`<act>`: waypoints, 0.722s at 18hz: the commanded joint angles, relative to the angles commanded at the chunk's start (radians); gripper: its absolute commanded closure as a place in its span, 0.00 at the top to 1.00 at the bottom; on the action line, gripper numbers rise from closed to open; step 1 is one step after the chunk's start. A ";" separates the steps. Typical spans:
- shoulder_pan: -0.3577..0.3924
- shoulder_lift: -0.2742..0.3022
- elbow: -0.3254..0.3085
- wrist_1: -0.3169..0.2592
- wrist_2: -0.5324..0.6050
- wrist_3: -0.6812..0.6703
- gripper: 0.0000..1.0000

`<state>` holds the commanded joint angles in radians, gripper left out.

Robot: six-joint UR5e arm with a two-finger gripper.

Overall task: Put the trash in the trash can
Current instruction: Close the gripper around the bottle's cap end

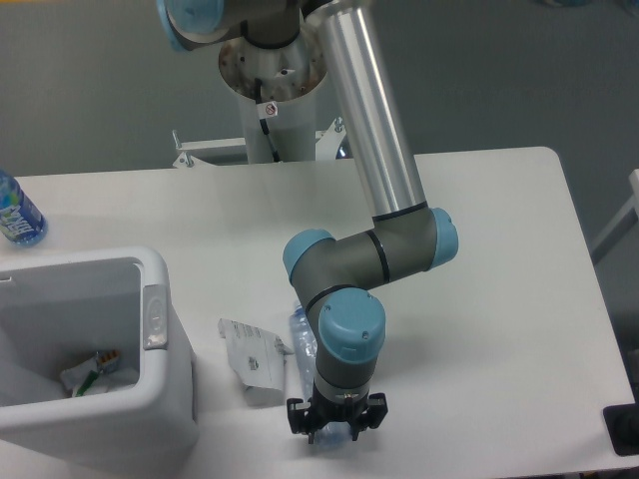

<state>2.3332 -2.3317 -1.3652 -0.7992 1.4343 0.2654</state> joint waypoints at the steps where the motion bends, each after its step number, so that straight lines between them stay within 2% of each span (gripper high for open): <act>1: 0.000 0.002 0.000 -0.002 0.000 0.000 0.60; 9: 0.002 0.034 0.008 0.000 -0.003 0.014 0.61; 11: 0.003 0.063 0.020 0.000 -0.003 0.024 0.61; 13: 0.012 0.124 0.025 0.003 -0.009 0.028 0.61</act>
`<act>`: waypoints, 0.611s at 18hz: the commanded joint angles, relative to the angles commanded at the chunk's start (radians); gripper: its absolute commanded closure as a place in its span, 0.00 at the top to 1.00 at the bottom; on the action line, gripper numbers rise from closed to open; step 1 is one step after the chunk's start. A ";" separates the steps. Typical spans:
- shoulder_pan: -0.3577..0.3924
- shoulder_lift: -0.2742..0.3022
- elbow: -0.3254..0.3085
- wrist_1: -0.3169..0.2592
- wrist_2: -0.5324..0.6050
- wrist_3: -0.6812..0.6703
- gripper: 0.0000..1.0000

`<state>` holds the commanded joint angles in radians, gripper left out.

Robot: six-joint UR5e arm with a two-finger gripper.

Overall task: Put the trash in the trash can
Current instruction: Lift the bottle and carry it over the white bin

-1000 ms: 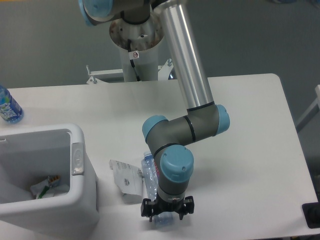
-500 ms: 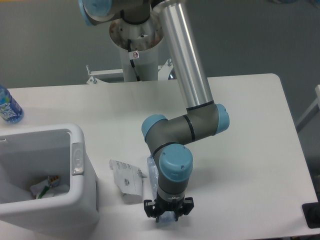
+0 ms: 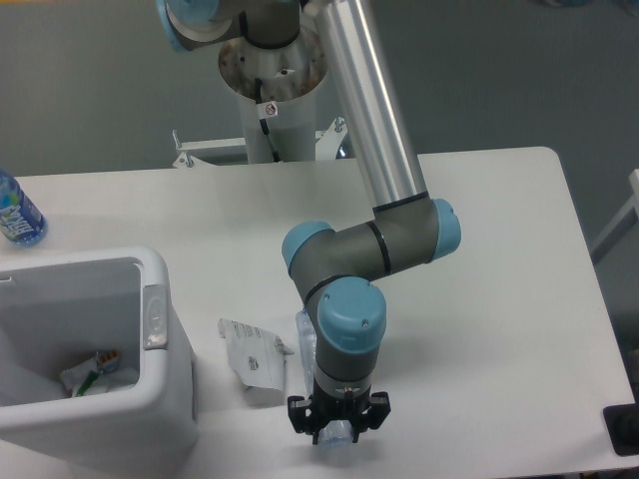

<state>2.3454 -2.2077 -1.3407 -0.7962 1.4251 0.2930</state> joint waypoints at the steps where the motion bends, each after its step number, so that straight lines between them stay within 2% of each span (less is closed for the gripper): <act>1: 0.012 0.029 0.009 0.002 -0.012 -0.005 0.61; 6: 0.090 0.103 0.118 0.002 -0.204 -0.122 0.61; 9: 0.107 0.118 0.190 0.002 -0.232 -0.196 0.61; 11: 0.109 0.129 0.210 0.002 -0.232 -0.198 0.61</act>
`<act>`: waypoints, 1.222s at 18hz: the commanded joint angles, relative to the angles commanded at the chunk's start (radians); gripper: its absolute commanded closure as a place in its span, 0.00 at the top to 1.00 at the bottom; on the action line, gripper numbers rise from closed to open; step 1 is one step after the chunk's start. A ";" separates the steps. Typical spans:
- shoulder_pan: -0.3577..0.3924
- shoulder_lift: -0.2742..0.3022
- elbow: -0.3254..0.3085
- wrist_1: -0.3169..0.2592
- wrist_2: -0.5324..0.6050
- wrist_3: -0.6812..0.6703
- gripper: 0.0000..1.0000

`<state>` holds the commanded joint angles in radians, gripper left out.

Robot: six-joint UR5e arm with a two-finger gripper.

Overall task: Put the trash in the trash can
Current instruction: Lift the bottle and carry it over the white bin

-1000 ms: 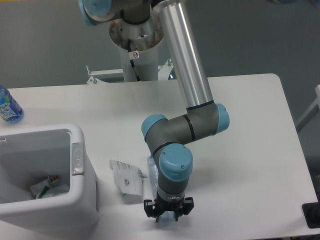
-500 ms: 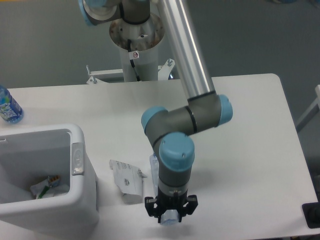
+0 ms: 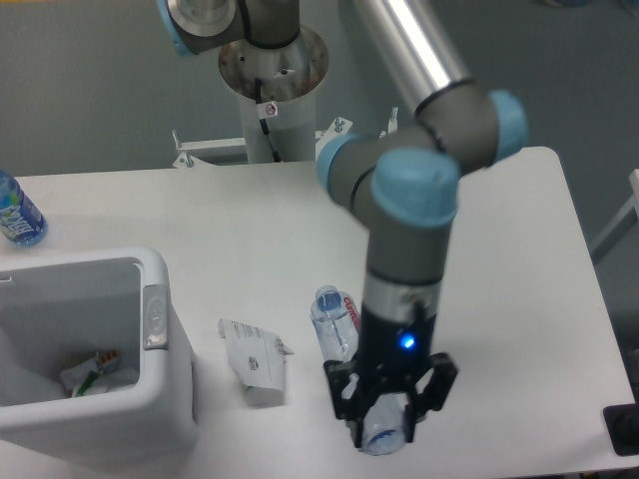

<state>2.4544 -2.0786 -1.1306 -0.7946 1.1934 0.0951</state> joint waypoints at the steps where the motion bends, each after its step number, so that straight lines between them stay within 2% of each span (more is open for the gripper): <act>1: 0.000 0.012 0.003 0.000 0.000 0.000 0.61; 5: -0.012 0.038 0.006 0.002 -0.002 -0.008 0.61; 10: -0.034 0.072 0.006 0.035 -0.113 -0.058 0.61; 13: -0.090 0.075 0.006 0.057 -0.117 -0.061 0.64; 20: -0.216 0.091 0.006 0.058 -0.117 -0.080 0.64; 22: -0.239 0.098 0.005 0.058 -0.117 -0.080 0.57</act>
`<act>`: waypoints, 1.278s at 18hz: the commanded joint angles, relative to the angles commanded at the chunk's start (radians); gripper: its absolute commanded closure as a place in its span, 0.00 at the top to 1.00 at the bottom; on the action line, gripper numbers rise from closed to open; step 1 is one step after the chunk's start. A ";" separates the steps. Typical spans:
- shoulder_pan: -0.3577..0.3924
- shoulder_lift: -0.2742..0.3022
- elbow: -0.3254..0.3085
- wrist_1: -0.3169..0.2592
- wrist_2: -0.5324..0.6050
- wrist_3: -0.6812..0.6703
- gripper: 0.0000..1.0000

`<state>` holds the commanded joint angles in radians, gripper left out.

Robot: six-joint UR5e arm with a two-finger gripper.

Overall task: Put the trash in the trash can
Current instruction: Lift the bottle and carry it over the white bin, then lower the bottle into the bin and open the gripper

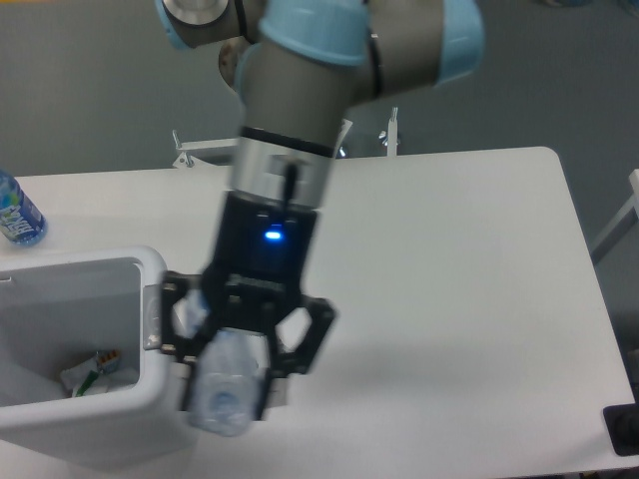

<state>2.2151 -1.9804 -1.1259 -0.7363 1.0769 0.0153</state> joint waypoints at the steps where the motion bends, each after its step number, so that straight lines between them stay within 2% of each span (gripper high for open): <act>1: -0.002 0.002 0.000 0.000 0.000 0.002 0.56; 8: -0.008 0.020 0.032 0.006 -0.002 0.003 0.56; 19: -0.063 -0.041 0.023 0.006 0.000 0.005 0.58; 20: -0.066 -0.043 0.017 0.006 0.000 0.006 0.62; 23: -0.077 -0.048 0.002 0.006 0.002 0.012 0.93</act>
<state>2.1384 -2.0279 -1.1244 -0.7302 1.0784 0.0276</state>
